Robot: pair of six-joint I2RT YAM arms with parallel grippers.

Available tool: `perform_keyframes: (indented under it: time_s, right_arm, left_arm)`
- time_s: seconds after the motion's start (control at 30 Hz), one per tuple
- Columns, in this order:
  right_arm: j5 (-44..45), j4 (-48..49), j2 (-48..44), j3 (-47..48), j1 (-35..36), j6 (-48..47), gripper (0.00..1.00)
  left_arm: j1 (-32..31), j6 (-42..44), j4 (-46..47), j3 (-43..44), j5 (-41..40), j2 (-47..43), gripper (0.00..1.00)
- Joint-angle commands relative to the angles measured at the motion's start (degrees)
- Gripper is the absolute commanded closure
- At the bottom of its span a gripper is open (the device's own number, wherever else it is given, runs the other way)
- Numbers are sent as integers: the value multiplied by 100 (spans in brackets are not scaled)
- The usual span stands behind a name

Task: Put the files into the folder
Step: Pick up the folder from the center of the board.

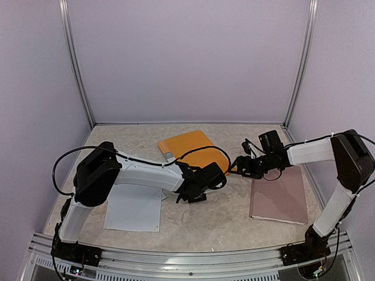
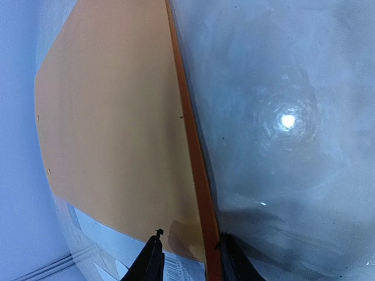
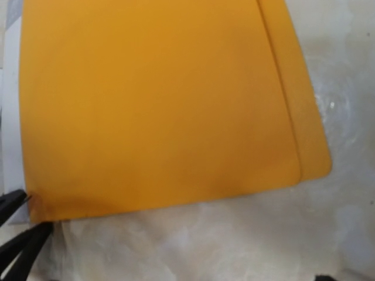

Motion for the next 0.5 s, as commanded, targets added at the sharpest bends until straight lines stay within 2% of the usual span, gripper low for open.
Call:
perform_keyframes:
  time_s: [0.0, 0.07, 0.37, 0.47]
  right_arm:
    - [-116, 151, 55, -153, -5, 43, 8]
    - [-121, 160, 54, -165, -3, 43, 8]
    - [-155, 170, 68, -171, -3, 52, 8]
    - [-156, 166, 68, -159, 3, 59, 8]
  left_arm:
    - [20, 156, 273, -94, -322, 218, 70]
    - [28, 203, 362, -93, -392, 230, 72]
    - [89, 199, 474, -108, -378, 257, 99]
    - [116, 133, 472, -116, -327, 208, 100]
